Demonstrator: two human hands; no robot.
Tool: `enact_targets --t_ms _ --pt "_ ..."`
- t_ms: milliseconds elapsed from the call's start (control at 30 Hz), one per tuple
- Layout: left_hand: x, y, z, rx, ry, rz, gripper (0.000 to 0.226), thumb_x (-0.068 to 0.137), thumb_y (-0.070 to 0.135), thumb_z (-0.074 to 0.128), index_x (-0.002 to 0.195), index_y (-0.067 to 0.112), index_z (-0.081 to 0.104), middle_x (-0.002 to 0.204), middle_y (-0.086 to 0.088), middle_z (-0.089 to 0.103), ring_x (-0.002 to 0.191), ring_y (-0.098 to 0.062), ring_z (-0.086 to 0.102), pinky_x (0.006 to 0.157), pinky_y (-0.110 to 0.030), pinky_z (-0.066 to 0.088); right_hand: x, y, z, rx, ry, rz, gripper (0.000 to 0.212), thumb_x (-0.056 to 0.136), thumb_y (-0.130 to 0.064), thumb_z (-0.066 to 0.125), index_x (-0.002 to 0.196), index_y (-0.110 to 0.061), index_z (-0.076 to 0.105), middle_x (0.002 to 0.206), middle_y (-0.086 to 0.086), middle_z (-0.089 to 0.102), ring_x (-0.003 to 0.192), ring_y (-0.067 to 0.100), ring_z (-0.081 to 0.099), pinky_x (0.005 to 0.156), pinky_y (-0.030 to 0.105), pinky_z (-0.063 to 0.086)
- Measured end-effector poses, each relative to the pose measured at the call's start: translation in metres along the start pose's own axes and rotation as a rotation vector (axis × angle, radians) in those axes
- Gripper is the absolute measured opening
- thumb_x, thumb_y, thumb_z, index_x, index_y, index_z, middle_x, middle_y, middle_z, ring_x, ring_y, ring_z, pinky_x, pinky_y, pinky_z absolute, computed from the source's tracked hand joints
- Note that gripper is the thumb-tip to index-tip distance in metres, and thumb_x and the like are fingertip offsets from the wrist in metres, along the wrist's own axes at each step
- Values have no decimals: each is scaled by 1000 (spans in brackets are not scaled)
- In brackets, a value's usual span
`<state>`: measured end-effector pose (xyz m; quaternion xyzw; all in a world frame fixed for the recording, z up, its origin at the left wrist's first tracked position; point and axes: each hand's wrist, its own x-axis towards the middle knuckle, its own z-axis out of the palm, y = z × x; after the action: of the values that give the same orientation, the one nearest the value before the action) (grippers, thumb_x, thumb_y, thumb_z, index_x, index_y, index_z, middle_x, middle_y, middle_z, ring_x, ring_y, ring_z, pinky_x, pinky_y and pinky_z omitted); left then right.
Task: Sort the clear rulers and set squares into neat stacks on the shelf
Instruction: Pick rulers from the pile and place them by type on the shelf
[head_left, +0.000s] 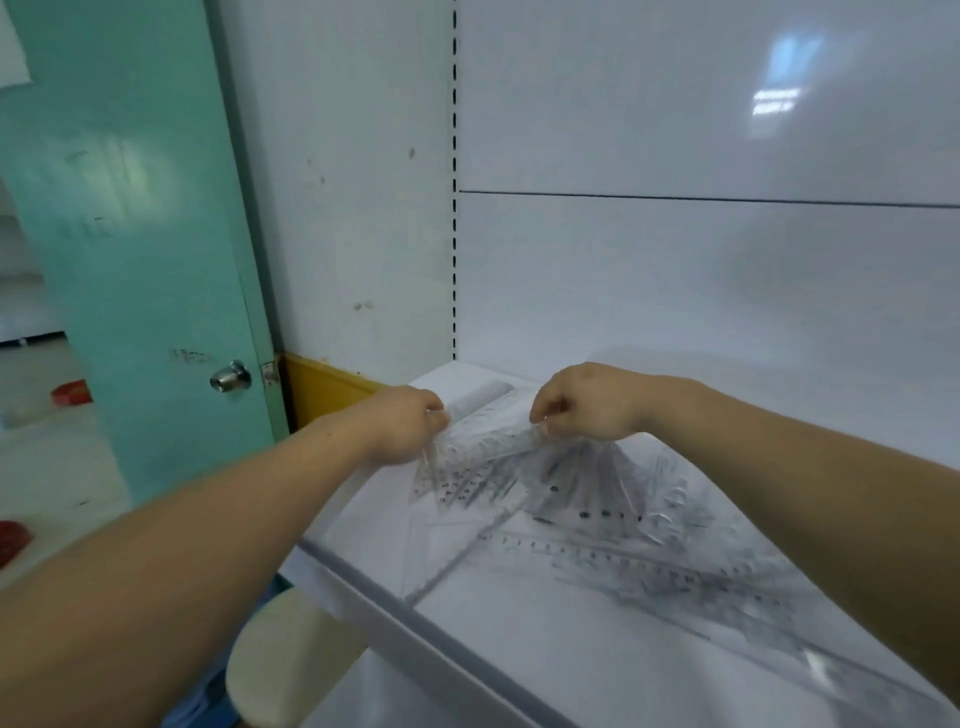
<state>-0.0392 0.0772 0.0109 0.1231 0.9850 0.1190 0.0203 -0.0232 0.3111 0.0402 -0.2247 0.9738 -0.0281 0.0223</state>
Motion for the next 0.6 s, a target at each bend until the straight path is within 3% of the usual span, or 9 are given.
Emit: enact_targets --t_ms 100,267,433,533,600 --pt "18 -4 -3 98 -21 55 42 96 42 44 130 18 52 126 -6 56 94 -22 55 83 -31 47 -5 3 3 11 35 79 31 96 -31 49 123 -24 60 125 -2 58 109 13 51 93 25 39" --pt "37 -15 -4 98 -32 130 39 96 25 45 135 22 48 135 -6 51 114 -24 51 88 -27 41 -17 3 11 84 5 234 43 92 -50 50 129 -30 57 134 -7 54 119 11 50 104 31 38" --pt "42 -18 -2 50 18 172 42 94 24 48 135 15 45 133 -9 50 117 -27 50 90 -28 40 -22 -6 12 22 85 320 44 92 -48 52 131 -28 55 137 -4 51 124 16 46 105 30 35" --pt "42 -21 -2 24 67 221 31 92 24 52 121 15 51 127 -11 50 109 -28 53 85 -30 42 -24 -11 16 0 129 338 44 91 -47 53 131 -28 54 130 1 51 119 19 48 103 31 36" --pt "41 -21 0 -5 104 255 36 91 22 53 125 11 50 127 -12 46 105 -29 54 86 -31 43 -25 -13 17 16 148 368 41 92 -46 52 129 -28 54 117 1 52 109 20 52 96 30 39"
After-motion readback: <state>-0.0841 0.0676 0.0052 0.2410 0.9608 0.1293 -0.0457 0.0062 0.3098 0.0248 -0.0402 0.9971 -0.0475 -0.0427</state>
